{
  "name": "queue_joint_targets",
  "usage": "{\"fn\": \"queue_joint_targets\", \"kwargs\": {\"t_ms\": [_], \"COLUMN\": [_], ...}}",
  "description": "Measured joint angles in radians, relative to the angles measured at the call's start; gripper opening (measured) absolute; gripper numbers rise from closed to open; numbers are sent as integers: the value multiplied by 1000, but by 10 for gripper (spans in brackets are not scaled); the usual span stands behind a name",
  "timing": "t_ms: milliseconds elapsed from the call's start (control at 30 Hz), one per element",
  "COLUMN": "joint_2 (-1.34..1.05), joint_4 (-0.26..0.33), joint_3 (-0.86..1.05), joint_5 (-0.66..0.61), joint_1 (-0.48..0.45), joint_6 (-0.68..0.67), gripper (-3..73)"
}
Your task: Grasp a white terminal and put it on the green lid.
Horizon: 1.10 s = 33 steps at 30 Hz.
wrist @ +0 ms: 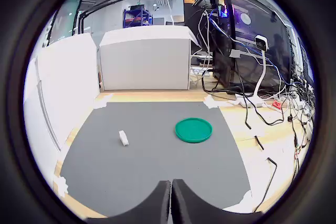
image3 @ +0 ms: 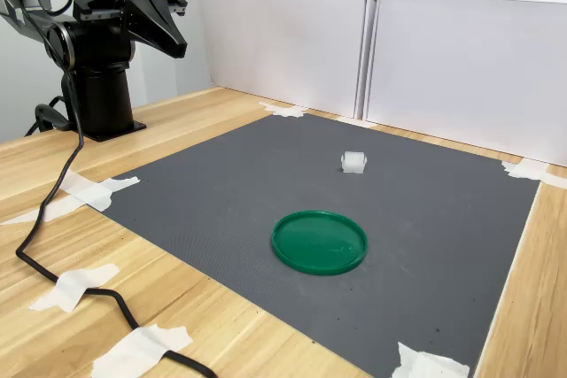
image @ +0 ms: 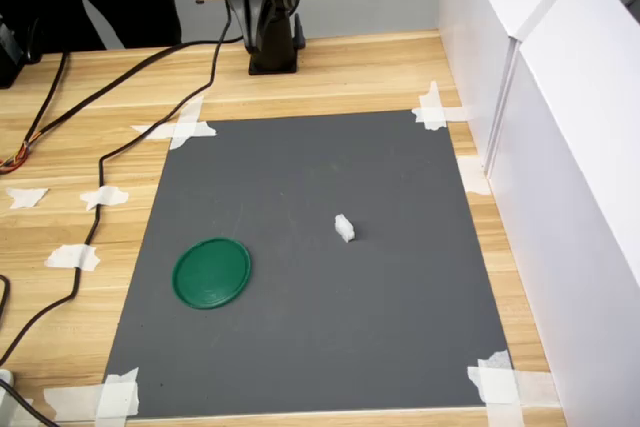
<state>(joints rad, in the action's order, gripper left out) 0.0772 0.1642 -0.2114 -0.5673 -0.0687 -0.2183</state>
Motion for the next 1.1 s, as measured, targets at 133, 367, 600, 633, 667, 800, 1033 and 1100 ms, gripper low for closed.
{"fn": "queue_joint_targets", "kwargs": {"t_ms": [133, 367, 600, 633, 667, 800, 1033, 1100], "joint_2": [106, 318, 555, 589, 623, 739, 931, 976], "joint_4": [4, 9, 99, 119, 131, 120, 36, 26], "joint_3": [-55, -240, -517, -555, -589, -704, -843, -871], "joint_5": [-1, -66, -384, -423, -448, -515, -624, -624], "joint_1": [0, 0, 50, 77, 105, 190, 209, 209], "joint_6": [-59, -115, -263, -299, -327, -364, -372, -375], "gripper": [-16, -16, -16, -16, -16, -7, 222, 347]}}
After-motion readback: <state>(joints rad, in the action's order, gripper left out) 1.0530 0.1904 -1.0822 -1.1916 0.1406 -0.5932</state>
